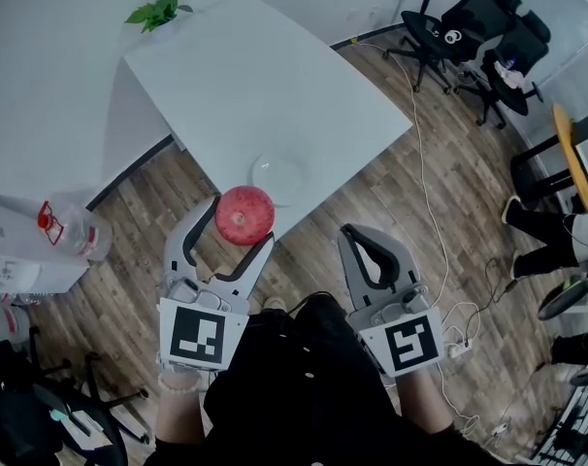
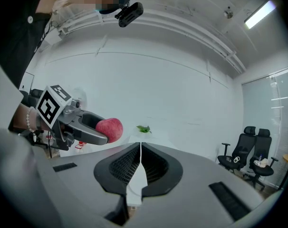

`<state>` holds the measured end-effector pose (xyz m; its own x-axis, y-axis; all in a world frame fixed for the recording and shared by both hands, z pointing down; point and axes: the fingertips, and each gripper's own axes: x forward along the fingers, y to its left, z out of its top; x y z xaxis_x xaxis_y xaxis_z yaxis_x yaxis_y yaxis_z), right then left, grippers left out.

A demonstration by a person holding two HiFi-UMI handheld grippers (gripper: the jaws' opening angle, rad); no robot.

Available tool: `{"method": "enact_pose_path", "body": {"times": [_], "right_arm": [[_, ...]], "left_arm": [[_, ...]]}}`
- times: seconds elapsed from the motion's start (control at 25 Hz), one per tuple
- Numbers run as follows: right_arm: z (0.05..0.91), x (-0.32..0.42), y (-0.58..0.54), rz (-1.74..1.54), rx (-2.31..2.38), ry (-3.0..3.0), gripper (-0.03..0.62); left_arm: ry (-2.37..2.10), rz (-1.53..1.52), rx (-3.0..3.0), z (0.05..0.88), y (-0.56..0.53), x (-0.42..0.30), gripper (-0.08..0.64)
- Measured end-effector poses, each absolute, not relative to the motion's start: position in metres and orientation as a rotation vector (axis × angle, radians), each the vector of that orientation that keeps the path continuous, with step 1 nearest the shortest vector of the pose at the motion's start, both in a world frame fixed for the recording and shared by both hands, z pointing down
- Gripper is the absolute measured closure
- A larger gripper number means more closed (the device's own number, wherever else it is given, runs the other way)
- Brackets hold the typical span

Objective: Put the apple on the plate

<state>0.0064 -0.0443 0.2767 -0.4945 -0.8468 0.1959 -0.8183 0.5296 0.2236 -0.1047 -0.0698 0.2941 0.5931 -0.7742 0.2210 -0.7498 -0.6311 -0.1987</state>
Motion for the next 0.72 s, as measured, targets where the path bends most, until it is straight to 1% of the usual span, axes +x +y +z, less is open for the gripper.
{"method": "enact_pose_path", "body": {"times": [0.48,0.72], "right_arm": [[0.276,0.009,-0.047,-0.145,1.379,-2.482,0.549],[0.272,0.011,-0.066,-0.161,1.369,-2.527,0.549]], "left_arm": [[1.368,-0.439,-2.735,0.300,-0.071,-0.110,0.219],[1.395,-0.469,-2.712,0.302,-0.086,-0.109,0.219]]}}
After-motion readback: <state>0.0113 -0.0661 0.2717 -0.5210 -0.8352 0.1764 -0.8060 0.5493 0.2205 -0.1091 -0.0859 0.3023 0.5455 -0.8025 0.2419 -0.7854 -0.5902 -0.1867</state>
